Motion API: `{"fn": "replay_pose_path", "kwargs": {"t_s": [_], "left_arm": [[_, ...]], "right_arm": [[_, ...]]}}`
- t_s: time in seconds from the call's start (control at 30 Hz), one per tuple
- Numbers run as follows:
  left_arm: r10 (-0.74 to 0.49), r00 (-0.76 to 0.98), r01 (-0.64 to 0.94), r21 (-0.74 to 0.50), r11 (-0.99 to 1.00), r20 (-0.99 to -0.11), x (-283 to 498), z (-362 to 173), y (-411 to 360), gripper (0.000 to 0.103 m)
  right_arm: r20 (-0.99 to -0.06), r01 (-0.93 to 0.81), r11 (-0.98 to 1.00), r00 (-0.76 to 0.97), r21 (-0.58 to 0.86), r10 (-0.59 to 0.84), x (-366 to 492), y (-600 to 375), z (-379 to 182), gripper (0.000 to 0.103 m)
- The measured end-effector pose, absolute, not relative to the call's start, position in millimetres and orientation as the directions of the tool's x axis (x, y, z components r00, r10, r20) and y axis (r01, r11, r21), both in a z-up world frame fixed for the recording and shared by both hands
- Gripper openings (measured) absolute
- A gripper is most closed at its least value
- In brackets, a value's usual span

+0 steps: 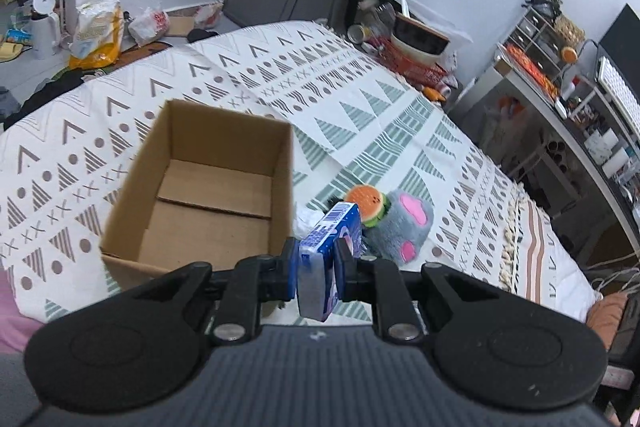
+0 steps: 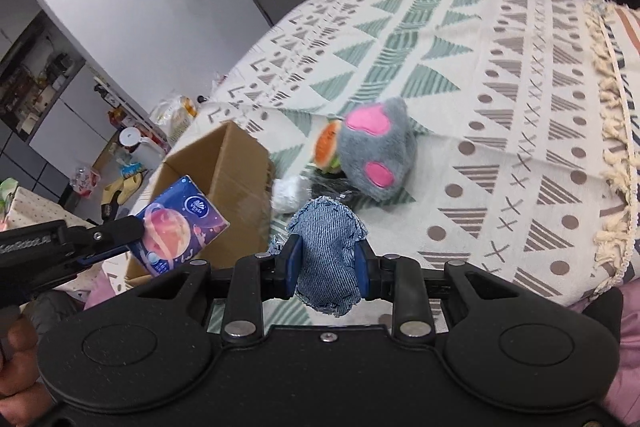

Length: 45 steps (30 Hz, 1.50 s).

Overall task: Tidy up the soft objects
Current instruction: 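Carry the tissue pack and denim patch into the cardboard box and release both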

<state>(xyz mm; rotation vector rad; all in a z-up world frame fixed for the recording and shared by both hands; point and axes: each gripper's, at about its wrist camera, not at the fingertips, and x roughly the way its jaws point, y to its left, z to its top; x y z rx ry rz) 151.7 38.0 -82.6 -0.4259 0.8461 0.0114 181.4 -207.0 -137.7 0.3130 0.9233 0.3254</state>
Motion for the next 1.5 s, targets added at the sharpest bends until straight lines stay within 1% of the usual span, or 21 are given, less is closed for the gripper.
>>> {"fn": "replay_pose_path", "kwargs": {"t_s": [0.43,0.63,1.1,1.27,1.33,1.4,1.5], "left_arm": [[-0.119,0.703,-0.233,-0.386,0.892,-0.701,151,-76,85,0.017],[-0.093,0.698,-0.277,-0.387,0.879,-0.71,151,-88,105,0.017],[-0.099,0.679,-0.333,-0.425,0.842,-0.727,160,-117,143,0.017],[-0.067,0.671,-0.385,-0.425,0.819,-0.738,163,-122,151,0.022],[-0.078,0.673,-0.388,-0.442,0.809,-0.735,163,-123,156,0.03],[-0.064,0.668,-0.396,-0.427,0.813,-0.742,162,-120,157,0.034],[-0.046,0.666,-0.397,-0.406,0.823,-0.745,160,-116,157,0.044]], "right_arm": [[-0.704,-0.227,0.905,0.571,0.359,0.423,177,-170,-117,0.028],[-0.696,-0.252,0.9,0.571,0.357,0.436,181,-151,-110,0.028],[-0.693,-0.314,0.883,0.547,0.349,0.469,199,-100,-116,0.028],[-0.697,-0.315,0.881,0.539,0.354,0.473,205,-88,-123,0.028],[-0.699,-0.319,0.879,0.534,0.355,0.476,207,-84,-124,0.028],[-0.697,-0.324,0.875,0.53,0.36,0.483,208,-80,-125,0.028],[-0.689,-0.331,0.868,0.529,0.371,0.496,209,-76,-125,0.028]]}}
